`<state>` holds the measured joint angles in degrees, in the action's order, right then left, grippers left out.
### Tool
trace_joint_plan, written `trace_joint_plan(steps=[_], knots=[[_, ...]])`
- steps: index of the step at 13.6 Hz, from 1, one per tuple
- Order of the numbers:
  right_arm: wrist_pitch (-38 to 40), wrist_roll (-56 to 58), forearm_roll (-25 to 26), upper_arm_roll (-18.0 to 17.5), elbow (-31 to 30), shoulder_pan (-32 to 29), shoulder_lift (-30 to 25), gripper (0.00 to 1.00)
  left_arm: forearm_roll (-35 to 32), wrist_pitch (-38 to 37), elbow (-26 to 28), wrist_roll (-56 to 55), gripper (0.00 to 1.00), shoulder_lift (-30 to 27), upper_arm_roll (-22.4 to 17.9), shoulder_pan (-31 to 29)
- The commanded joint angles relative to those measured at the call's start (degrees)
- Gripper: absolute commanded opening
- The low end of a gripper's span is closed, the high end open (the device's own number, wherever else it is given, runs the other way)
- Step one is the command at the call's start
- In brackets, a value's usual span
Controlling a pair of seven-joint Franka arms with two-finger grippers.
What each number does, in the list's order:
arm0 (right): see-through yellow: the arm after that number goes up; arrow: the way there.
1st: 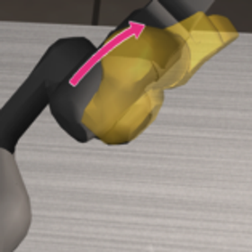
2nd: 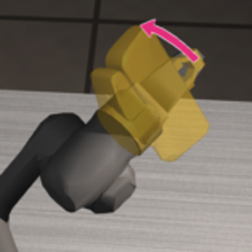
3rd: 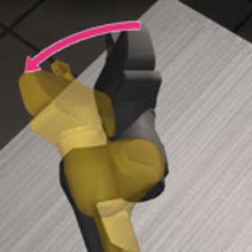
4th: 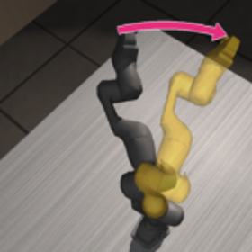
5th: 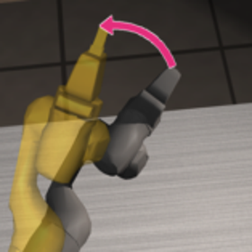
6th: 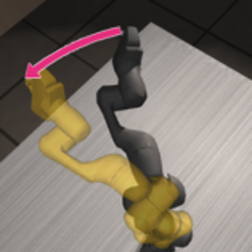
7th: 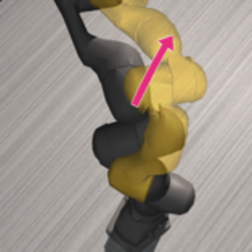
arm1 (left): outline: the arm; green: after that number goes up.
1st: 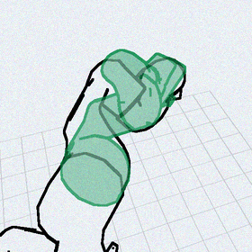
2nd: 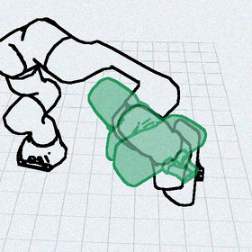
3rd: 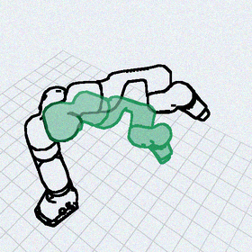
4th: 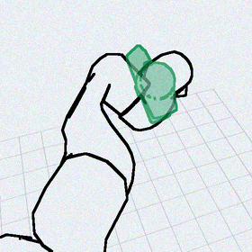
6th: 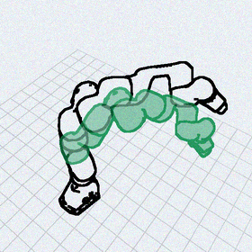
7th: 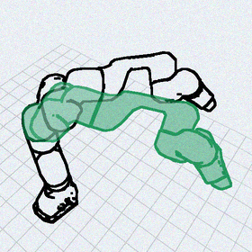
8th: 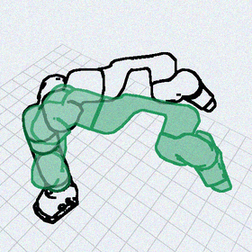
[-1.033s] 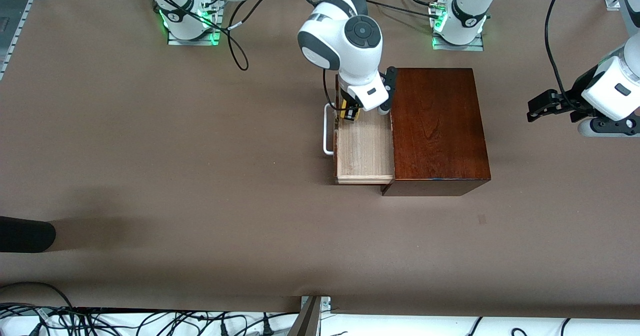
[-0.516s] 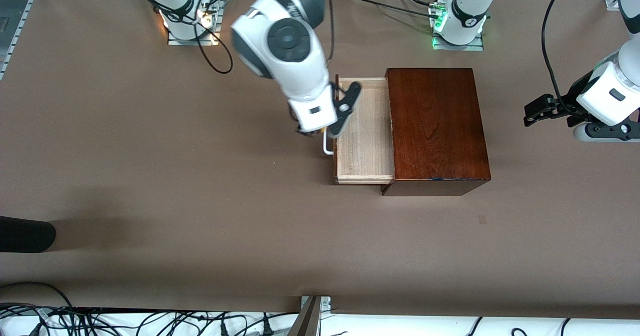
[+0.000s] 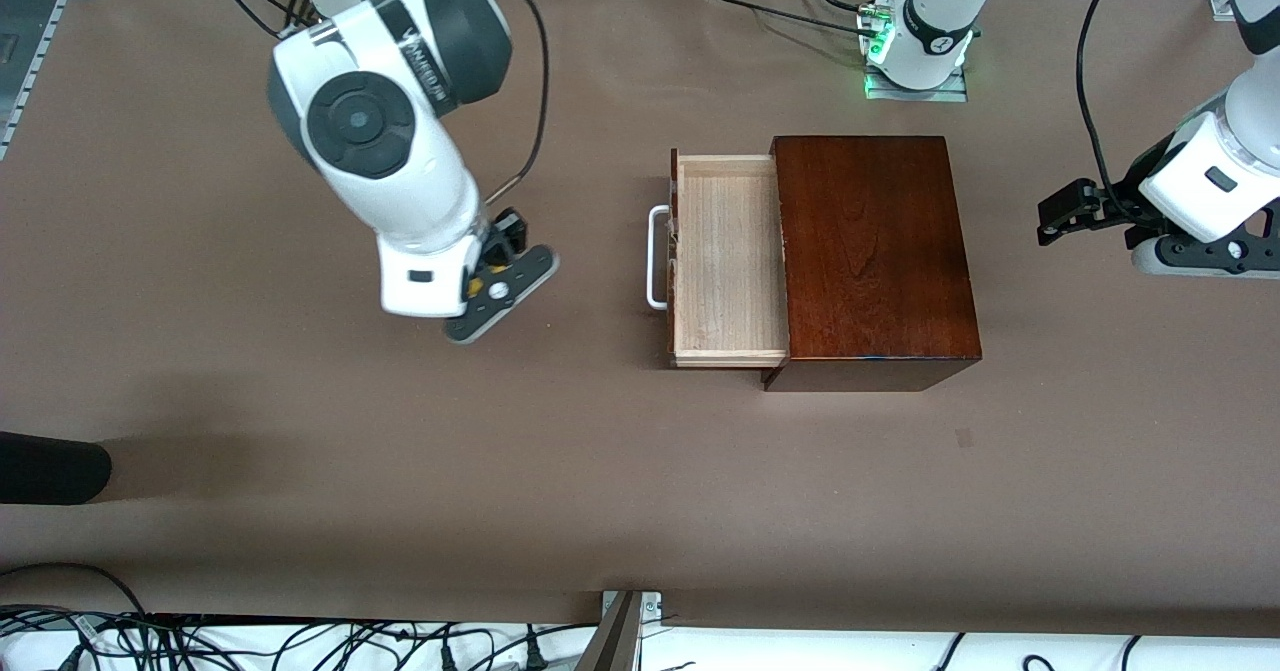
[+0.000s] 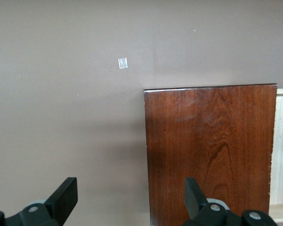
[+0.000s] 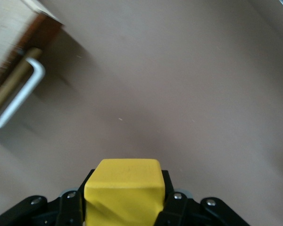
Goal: Open drawer, take yellow block, close drawer
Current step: 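Lift the cube out with the right gripper while the left gripper returns, then move the left gripper to the drawer front while the right gripper holds the cube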
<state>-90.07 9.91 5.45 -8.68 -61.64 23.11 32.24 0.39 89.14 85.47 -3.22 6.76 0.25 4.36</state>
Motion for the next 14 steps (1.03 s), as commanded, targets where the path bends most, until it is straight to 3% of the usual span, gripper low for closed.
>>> trace_joint_plan(steps=[1,4,6,9,14], knots=[[-5.36,-1.30,-2.27,5.06,-14.25,0.18,-8.57,0.05,0.40,-1.60,-2.41,-0.56,1.00,0.71,0.54,0.29],[-15.98,-1.39,-3.16,10.16,-31.38,0.18,-17.18,0.05,2.25,-1.60,-2.50,-10.81,1.00,1.93,2.38,2.48],[-21.09,-1.39,-3.25,13.67,-39.13,0.18,-20.45,0.05,2.51,-1.60,-2.33,-17.58,1.00,2.29,3.00,4.68],[-27.24,-1.39,-5.53,19.65,-47.58,0.18,-22.56,0.05,2.95,-0.82,-2.41,-28.30,1.00,4.40,3.09,10.12],[-46.56,-1.21,-7.19,27.48,-64.01,0.18,-23.80,0.06,3.04,4.44,-2.15,-47.73,1.00,8.79,4.22,17.51]])
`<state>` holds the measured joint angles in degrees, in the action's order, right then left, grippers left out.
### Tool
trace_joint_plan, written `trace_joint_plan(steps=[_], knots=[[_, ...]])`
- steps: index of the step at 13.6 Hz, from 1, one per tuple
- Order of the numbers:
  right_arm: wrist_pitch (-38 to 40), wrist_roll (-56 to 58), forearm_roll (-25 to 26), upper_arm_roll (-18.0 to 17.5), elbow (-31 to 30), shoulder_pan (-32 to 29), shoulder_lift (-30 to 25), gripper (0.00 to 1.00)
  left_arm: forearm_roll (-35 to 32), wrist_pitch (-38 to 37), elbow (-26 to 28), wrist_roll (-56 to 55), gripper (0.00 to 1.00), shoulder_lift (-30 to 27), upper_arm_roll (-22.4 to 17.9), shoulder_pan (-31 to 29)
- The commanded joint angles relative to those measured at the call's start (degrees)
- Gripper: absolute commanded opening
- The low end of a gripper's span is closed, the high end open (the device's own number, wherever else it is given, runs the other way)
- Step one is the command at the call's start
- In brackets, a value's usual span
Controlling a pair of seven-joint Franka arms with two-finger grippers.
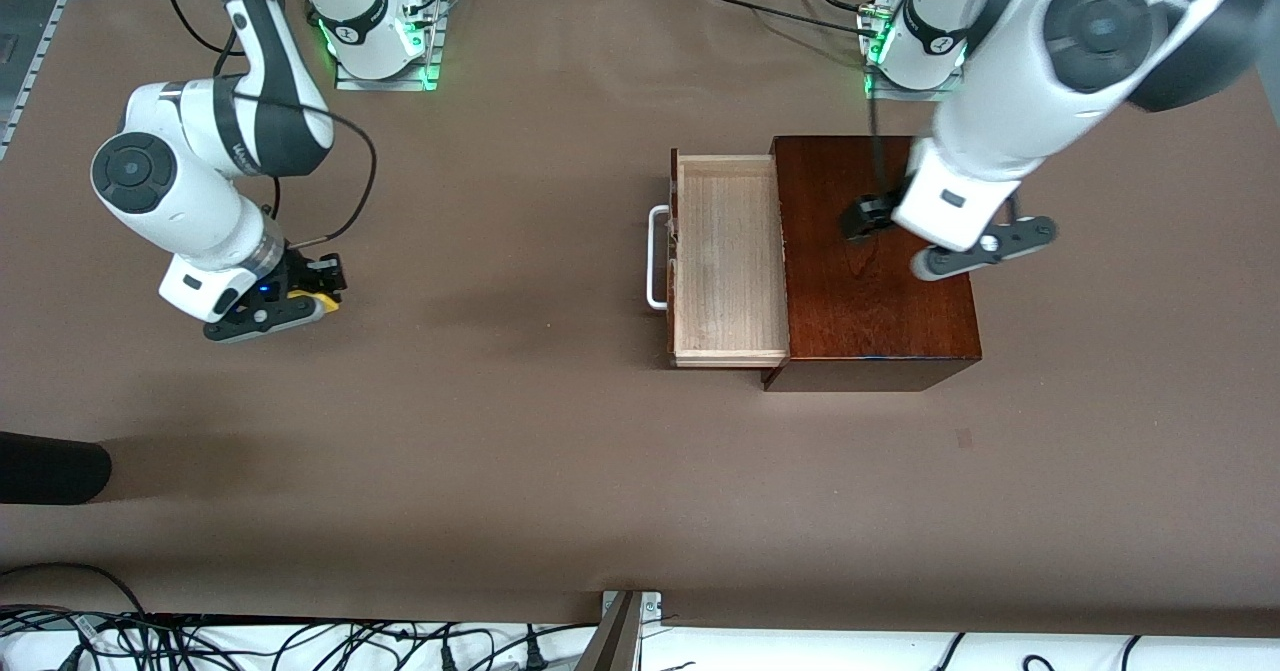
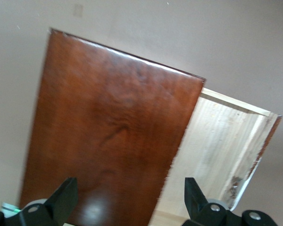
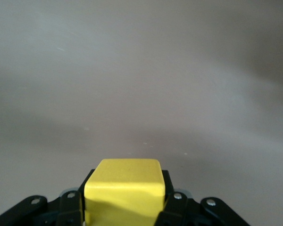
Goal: Open drawer, take yellow block, close drawer
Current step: 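Move the left gripper to the drawer front while the right gripper holds the cube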
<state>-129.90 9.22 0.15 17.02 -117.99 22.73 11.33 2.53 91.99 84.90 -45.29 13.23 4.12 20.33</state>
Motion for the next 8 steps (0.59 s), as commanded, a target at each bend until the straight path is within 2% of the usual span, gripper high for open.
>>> trace_joint_plan(steps=[1,3,4,7,8], knots=[[-10.43,-0.60,-2.43,2.83,-10.22,0.56,-2.55,0.06,0.90,3.09,-1.58,-9.25,1.00,3.28,1.32,1.90],[-15.45,-0.69,-2.96,4.42,-12.96,0.56,-1.06,0.06,0.98,5.47,-1.93,-17.51,1.00,5.65,2.65,3.74],[-16.86,-0.69,-5.05,4.86,-13.66,0.39,-0.09,0.06,1.07,6.78,-2.71,-21.03,1.00,7.23,2.74,5.40],[-19.24,-0.08,-8.75,5.13,-14.11,-0.92,2.98,0.06,1.07,12.58,-4.74,-32.98,1.00,11.89,2.82,9.80],[-20.38,0.27,-9.46,5.13,-14.11,-1.37,4.12,0.06,1.16,14.60,-4.83,-37.98,1.00,13.64,3.96,10.95]])
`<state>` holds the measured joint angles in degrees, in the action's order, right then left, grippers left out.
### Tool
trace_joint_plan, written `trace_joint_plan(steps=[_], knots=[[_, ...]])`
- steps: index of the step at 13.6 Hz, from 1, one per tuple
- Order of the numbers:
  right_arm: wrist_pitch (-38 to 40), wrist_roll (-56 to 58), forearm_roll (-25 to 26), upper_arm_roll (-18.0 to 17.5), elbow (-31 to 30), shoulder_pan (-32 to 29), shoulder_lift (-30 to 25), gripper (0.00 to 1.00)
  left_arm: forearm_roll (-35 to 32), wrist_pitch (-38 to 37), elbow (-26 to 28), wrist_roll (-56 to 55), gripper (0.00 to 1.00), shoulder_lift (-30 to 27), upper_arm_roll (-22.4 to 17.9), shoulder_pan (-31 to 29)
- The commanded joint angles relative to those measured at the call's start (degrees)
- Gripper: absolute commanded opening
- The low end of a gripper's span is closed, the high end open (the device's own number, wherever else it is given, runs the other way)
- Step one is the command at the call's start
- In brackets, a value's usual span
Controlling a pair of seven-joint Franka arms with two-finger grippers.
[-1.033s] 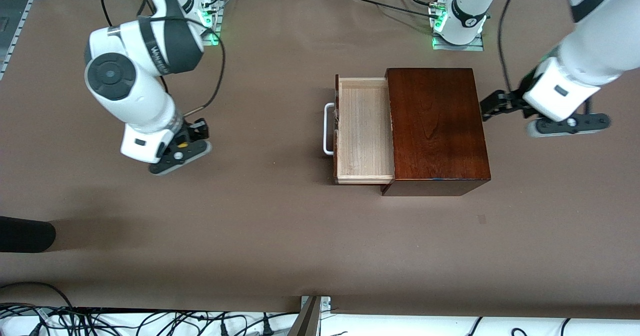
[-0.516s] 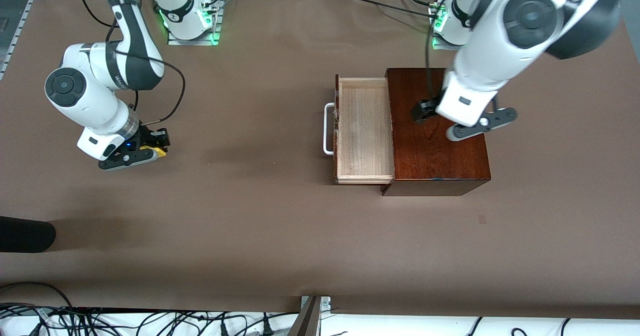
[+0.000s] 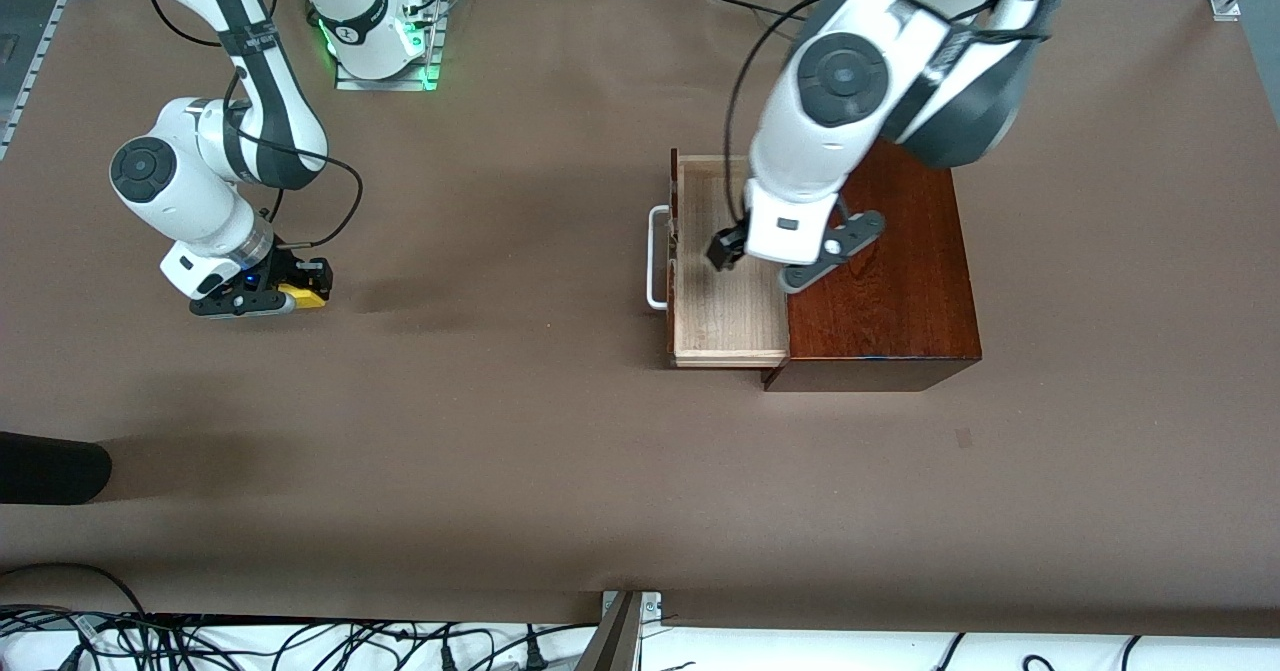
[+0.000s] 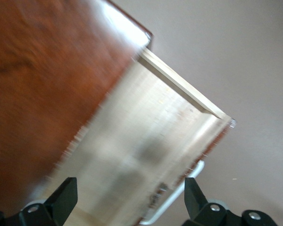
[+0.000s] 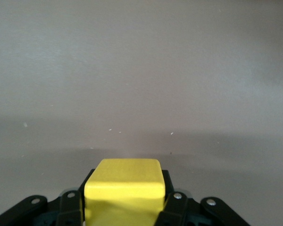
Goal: Open drawer, take yellow block, close drawer
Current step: 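Move the left gripper to the drawer front while the right gripper holds the cube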
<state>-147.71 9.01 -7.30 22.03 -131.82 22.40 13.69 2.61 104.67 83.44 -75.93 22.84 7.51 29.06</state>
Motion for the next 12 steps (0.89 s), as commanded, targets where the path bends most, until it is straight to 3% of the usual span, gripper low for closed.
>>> trace_joint_plan(steps=[1,4,7,12], knots=[[-3.28,0.92,-2.80,0.12,-0.28,-1.05,2.64,0.06,1.08,3.77,-3.89,-11.66,1.00,5.80,1.79,2.57],[-4.51,4.68,-8.41,0.12,-0.19,-1.22,5.19,0.06,1.17,5.11,-9.42,-21.34,1.00,11.95,2.07,5.55],[-5.57,11.28,-15.53,0.12,-0.01,-1.22,7.57,0.06,0.91,7.56,-10.05,-32.23,1.00,16.09,2.59,8.64],[-7.76,11.82,-15.99,0.12,0.16,-1.31,9.86,0.08,1.09,8.45,-9.61,-34.73,1.00,17.42,3.65,8.29]])
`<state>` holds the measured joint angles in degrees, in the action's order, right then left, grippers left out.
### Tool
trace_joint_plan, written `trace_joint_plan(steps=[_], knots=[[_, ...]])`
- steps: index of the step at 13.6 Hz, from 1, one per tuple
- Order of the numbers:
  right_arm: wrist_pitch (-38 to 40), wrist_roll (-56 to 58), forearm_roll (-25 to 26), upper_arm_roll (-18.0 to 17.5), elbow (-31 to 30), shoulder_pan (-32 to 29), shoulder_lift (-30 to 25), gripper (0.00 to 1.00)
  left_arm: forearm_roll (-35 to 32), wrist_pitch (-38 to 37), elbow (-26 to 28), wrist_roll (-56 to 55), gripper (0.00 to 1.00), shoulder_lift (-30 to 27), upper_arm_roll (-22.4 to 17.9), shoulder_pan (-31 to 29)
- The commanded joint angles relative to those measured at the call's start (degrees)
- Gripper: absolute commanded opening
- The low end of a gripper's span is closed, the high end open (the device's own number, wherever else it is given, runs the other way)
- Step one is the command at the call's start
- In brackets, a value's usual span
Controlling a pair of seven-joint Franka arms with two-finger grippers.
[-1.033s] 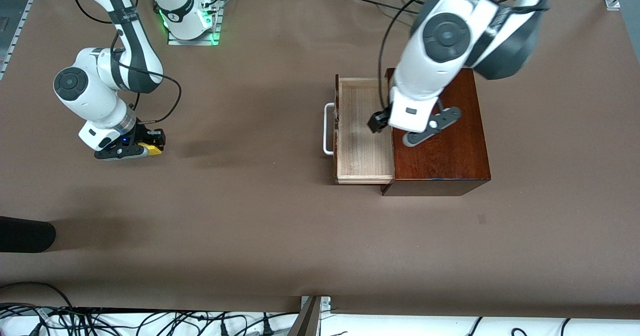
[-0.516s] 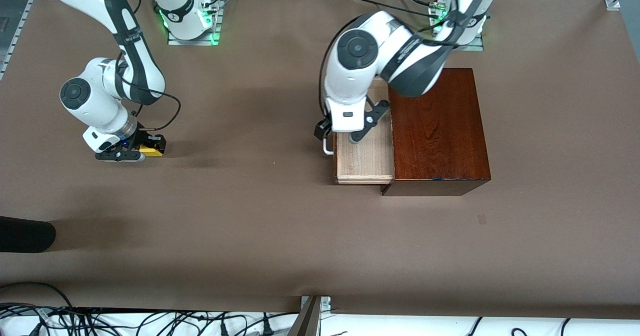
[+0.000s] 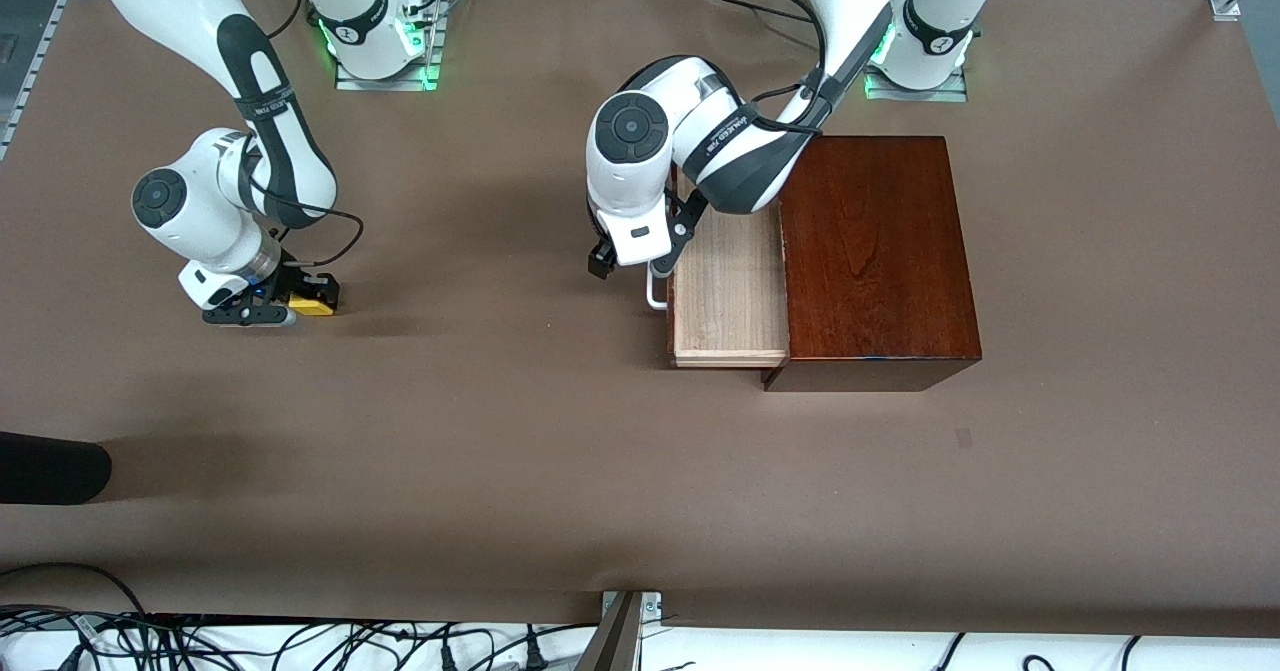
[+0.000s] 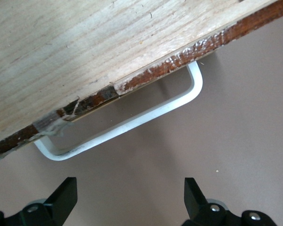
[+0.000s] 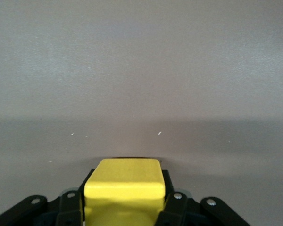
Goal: Open drawer, take yellow block, close drawer
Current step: 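Move the left gripper to the drawer front while the right gripper holds the cube, then lower the cube to the table and open the right gripper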
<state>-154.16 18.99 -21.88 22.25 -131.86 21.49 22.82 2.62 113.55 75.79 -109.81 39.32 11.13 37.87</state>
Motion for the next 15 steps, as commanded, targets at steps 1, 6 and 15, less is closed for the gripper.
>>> trace_joint_plan(steps=[1,6,15], knots=[[-1.49,1.84,-1.41,-0.10,0.20,-0.48,0.83,0.08,0.46,-0.44,-1.70,-0.49,1.00,1.29,-0.06,-0.96],[-1.58,1.76,-1.49,-0.19,0.29,-0.75,1.44,0.43,-2.89,-1.05,-1.26,3.19,1.00,1.12,-0.06,-4.03],[8.51,1.93,-0.53,0.42,1.34,-0.31,-4.62,1.00,-2.89,-4.66,-0.03,7.78,1.00,0.06,0.03,-6.15]])
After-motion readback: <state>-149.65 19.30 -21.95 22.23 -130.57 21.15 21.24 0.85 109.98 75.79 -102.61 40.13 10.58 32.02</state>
